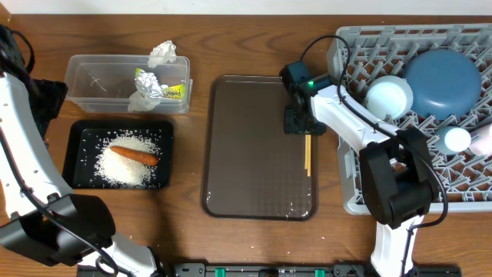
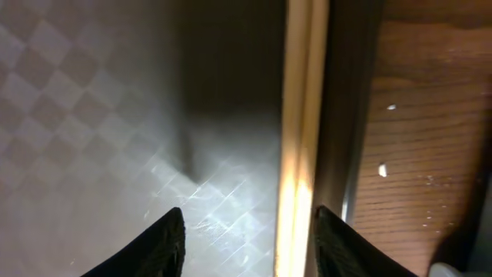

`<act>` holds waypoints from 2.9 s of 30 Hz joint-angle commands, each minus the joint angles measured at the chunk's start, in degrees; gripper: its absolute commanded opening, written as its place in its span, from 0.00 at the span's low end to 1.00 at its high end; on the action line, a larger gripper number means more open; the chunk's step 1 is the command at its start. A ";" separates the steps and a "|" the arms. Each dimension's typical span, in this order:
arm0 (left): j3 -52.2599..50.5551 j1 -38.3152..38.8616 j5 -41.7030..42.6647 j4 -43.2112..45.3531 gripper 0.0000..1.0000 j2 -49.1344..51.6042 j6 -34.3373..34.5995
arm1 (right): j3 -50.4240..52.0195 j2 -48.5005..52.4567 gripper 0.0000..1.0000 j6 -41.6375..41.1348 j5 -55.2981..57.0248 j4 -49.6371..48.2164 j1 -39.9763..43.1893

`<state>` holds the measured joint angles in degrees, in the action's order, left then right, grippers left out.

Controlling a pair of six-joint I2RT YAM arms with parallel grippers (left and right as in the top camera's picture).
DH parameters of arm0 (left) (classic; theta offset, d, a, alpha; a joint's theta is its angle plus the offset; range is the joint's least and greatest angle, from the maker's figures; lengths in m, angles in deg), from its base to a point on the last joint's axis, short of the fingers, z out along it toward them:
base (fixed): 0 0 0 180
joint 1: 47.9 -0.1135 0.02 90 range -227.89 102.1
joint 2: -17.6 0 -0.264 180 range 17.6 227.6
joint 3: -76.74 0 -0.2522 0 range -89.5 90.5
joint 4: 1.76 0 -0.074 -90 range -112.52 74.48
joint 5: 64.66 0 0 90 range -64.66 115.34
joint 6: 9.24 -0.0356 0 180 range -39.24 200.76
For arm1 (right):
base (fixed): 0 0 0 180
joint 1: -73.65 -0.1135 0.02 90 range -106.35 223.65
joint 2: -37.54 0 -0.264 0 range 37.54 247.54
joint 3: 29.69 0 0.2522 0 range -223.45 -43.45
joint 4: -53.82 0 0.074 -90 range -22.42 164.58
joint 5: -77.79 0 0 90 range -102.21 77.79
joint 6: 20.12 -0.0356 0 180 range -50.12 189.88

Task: Sort waste into correct bins and load items into the dishwasher rack
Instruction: 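Move the right gripper back over the chopsticks on the tray, then grasp one chopstick with the right gripper and lift it, then carry the chopstick right and drop it into the rack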

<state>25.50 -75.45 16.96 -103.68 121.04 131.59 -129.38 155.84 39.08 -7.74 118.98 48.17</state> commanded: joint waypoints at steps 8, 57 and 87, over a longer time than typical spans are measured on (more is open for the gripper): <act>0.37 -0.17 -1.14 -0.28 0.98 -0.04 0.31 | 3.10 0.24 0.47 -1.95 -0.02 -4.96 -0.44; 0.37 -0.20 -1.14 -0.28 0.98 -0.04 0.33 | -3.96 -15.39 0.01 16.22 -16.92 -1.99 11.61; 0.37 -0.17 -1.14 -0.26 0.98 -0.04 0.31 | -2.36 -12.79 0.56 25.99 -15.19 0.61 23.19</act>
<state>25.50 -75.45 16.96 -103.68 121.04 131.59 -131.83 144.19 66.18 -19.42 118.70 71.60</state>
